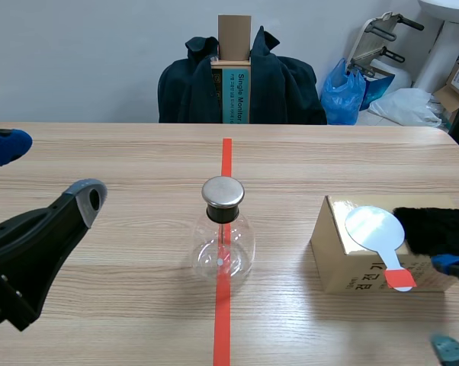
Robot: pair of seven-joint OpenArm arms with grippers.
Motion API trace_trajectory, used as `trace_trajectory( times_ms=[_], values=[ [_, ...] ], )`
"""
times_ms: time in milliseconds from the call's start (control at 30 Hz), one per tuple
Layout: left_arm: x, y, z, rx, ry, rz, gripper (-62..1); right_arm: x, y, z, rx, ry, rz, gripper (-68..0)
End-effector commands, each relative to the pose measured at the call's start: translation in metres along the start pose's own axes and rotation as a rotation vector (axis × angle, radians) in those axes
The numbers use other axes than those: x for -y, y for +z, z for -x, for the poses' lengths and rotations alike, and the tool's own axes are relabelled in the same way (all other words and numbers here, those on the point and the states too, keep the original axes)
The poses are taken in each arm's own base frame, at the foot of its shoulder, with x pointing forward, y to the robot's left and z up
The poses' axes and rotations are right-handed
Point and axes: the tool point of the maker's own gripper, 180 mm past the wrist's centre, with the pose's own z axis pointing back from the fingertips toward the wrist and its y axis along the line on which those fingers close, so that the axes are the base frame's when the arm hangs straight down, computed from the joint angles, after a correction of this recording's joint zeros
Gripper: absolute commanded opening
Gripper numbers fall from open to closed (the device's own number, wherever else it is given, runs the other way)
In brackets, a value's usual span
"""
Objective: Do the electroscope experiment.
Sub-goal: 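Pick up the white charging plate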
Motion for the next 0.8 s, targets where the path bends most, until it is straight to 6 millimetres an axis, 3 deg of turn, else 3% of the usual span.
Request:
trace_trajectory(
  times_ms=[0,233,400,767],
  values=[
    [0.003,-0.002,-0.009,0.033,-0.002,0.012,1.4,0.030,-0.014,0.007,-0.025,0.021,0.114,0.4],
    [0.003,-0.002,-0.009,0.032,-0.002,0.012,1.4,0.034,-0.035,-0.001,-0.049,-0.003,0.184,0.4],
    [0.003,-0.002,-0.009,0.030,-0.002,0.012,1.4,0.030,-0.037,-0.011,-0.049,-0.019,0.173,0.4],
    [0.003,-0.002,-0.008,0.029,-0.002,0.012,1.4,0.026,-0.035,-0.012,-0.065,-0.033,0.163,0.4]
  ],
)
